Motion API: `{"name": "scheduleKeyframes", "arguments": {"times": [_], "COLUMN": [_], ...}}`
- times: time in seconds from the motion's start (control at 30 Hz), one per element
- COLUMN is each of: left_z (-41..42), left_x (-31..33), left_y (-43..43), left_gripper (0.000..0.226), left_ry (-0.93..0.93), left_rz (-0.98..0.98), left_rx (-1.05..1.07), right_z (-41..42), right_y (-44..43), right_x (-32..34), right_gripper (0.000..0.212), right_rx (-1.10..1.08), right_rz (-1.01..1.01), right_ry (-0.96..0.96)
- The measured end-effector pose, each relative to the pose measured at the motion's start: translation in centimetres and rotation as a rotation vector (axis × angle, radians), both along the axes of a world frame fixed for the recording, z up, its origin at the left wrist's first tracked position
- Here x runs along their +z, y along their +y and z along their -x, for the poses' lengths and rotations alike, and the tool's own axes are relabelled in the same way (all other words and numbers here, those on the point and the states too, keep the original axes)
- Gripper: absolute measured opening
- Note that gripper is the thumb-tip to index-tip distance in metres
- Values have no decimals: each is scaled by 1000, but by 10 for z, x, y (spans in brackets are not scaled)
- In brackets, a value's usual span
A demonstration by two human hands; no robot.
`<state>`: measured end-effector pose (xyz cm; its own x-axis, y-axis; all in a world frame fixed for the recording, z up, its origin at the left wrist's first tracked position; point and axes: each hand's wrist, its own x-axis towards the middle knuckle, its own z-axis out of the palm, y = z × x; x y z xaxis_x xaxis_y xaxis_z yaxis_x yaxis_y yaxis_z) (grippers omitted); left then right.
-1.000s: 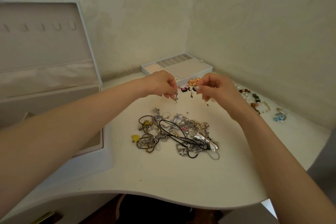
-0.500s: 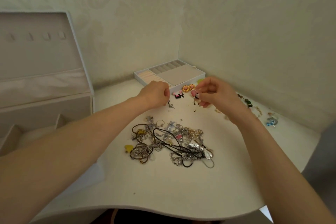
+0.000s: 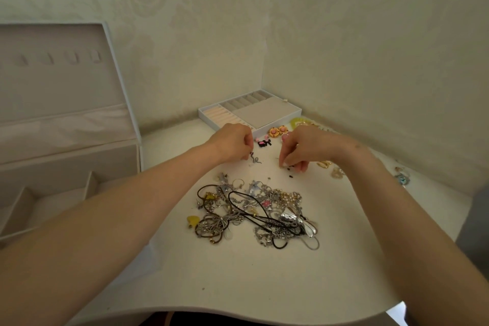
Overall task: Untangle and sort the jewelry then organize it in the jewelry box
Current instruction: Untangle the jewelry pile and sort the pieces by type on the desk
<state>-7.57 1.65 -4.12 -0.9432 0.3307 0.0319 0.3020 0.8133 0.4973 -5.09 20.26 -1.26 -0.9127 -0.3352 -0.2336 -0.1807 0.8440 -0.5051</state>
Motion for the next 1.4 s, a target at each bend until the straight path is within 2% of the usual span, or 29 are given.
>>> {"name": "scheduleKeyframes", "arguments": {"times": [0.17, 0.47, 0.6, 0.73, 0.83, 1.07, 1.23, 1.4], "left_z": [-1, -2, -2, -1, -1, -3, -4, -4], "left_x": [0, 1, 2, 2, 2, 3, 3, 2], "left_y": [1, 2, 1, 2, 2, 0, 1, 1], "left_gripper": [13, 13, 12, 12, 12, 16, 11, 11], "left_ry": [28, 3, -14, -10, -10, -17, -18, -24], "left_rz": [4, -4, -13, -3, -4, -13, -18, -19], "left_rx": [-3, 10, 6, 1, 0, -4, -2, -3], "right_z": [10, 11, 8, 2, 2, -3, 2, 10], "right_y": [-5, -1, 5, 5, 0, 8, 13, 3], "right_x": [-11, -19, -11, -11, -16, -10, -8, -19], "right_gripper": [12, 13, 16, 16, 18, 8, 8, 10], "right_rx": [-2, -72, -74, -38, -43, -57, -157, -164], "right_rz": [31, 235, 162, 28, -43, -15, 170, 123], "right_ry": [107, 164, 226, 145, 168, 96, 202, 320]}}
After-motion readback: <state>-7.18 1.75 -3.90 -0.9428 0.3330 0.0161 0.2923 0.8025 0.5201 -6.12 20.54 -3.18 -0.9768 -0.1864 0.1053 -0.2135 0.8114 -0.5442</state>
